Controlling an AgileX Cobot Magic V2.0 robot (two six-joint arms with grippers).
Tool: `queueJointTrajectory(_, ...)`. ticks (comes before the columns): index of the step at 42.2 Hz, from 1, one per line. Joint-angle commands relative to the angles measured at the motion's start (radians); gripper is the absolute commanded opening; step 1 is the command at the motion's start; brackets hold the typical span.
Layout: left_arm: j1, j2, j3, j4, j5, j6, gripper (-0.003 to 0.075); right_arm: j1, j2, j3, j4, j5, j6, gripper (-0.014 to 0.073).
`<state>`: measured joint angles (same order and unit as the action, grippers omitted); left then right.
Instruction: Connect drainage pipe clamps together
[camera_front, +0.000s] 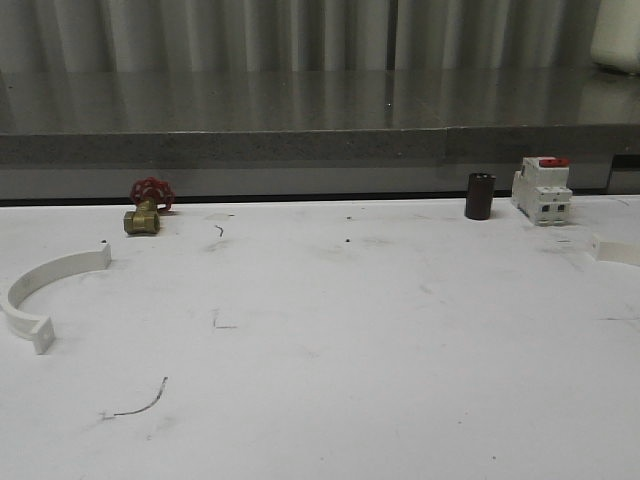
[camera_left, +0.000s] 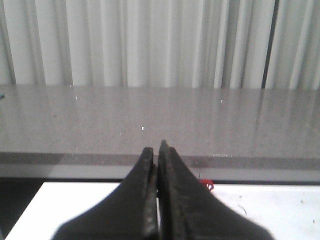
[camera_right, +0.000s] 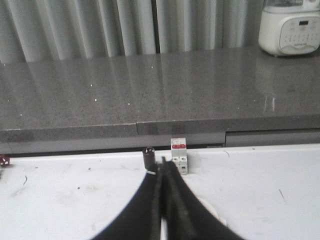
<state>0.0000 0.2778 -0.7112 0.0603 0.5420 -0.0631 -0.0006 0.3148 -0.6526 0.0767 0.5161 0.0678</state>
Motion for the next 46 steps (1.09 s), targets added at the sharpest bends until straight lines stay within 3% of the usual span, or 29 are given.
queueJointTrajectory(1,-0.007,0.088,-0.051,0.001,-0.001,-0.003,-0.002,-0.006,0.09,-0.064,-0.026,-0.024,-0.002,-0.0117)
queueJointTrajectory(22,-0.007,0.362,0.041,-0.008,0.066,-0.003,-0.002,-0.006,0.429,-0.059,-0.054,0.219,-0.002,-0.0109)
queueJointTrajectory(25,-0.007,0.383,0.041,-0.008,0.064,-0.003,-0.0016,-0.006,0.447,-0.059,-0.054,0.223,-0.002,-0.0011)
queueJointTrajectory(27,-0.007,0.4,0.041,-0.004,0.064,-0.003,0.0027,-0.006,0.447,-0.059,-0.054,0.224,-0.002,0.0122)
queueJointTrajectory(30,-0.007,0.426,0.041,0.013,0.058,-0.003,0.0193,-0.006,0.447,-0.059,-0.054,0.217,-0.002,0.0307)
queueJointTrajectory(32,-0.009,0.444,0.039,0.01,0.055,-0.003,0.0323,-0.006,0.447,-0.059,-0.054,0.218,-0.002,0.0361)
queueJointTrajectory(34,-0.016,0.46,0.033,0.008,0.057,-0.003,0.0398,-0.006,0.447,-0.059,-0.054,0.219,-0.002,0.0367)
queueJointTrajectory(40,-0.106,0.592,-0.041,0.02,0.126,-0.003,0.0408,-0.006,0.447,-0.059,-0.054,0.219,-0.002,0.0367)
queueJointTrajectory(46,-0.129,0.748,-0.129,0.024,0.174,-0.003,0.0408,-0.006,0.447,-0.059,-0.054,0.219,-0.002,0.0367)
